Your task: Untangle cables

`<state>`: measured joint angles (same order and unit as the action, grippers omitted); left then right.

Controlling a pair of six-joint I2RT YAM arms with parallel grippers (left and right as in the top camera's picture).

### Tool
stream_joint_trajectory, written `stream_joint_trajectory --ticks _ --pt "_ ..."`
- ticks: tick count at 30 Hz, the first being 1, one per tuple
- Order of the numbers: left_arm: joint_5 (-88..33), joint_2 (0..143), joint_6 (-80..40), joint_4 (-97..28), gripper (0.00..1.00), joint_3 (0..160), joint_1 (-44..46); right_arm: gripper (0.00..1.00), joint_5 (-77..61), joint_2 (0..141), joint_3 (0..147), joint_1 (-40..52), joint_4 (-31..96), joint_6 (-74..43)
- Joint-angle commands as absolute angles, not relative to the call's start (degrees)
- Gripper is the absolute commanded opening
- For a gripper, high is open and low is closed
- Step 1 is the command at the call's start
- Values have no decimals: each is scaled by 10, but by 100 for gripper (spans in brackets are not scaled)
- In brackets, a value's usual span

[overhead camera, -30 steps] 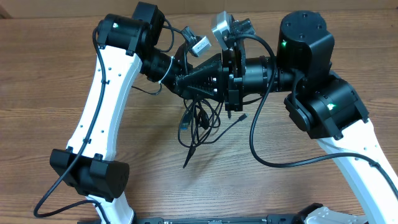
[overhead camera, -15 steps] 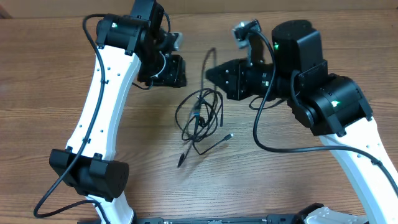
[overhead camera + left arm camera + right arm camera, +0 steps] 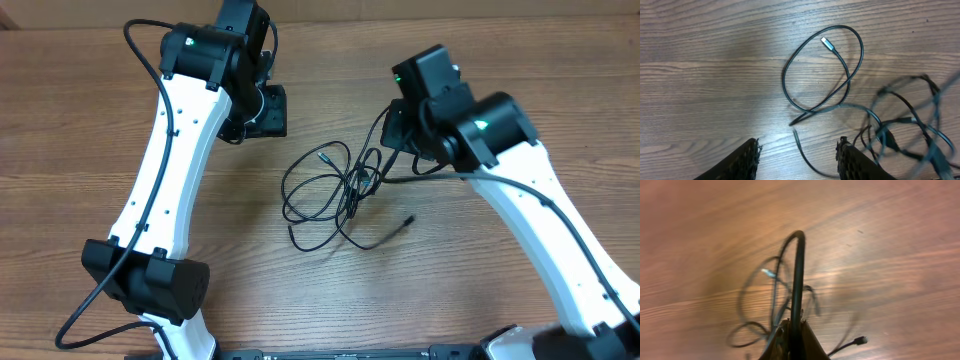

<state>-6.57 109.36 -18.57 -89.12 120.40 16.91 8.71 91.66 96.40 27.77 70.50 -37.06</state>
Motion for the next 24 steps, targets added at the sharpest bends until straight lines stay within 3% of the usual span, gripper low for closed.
stream_joint_trajectory --ticks 1,3,8,9,12,13,15,18,24 --pt "-55 1094 -197 -893 53 1205 172 9 132 938 975 276 721 -392" --pt "-55 1094 -197 -893 54 1205 172 24 133 951 975 276 740 -392" --pt "-53 1094 -193 -893 55 1205 172 28 132 979 975 276 771 -388" --pt "-53 1094 -193 -893 55 1205 172 37 130 981 975 276 774 -388" --pt "-54 1094 -193 -893 55 1205 173 85 92 985 975 276 774 -387" --pt "-54 1094 -193 -893 55 1204 173 92 72 985 975 276 772 -380" --pt "-68 1094 -180 -893 55 1204 173 99 15 985 975 276 764 -334" --pt "-119 1094 -131 -892 56 1200 173 100 -57 985 975 276 753 -279" --pt "-155 1094 -111 -869 56 1133 173 100 -103 985 975 266 722 -287"
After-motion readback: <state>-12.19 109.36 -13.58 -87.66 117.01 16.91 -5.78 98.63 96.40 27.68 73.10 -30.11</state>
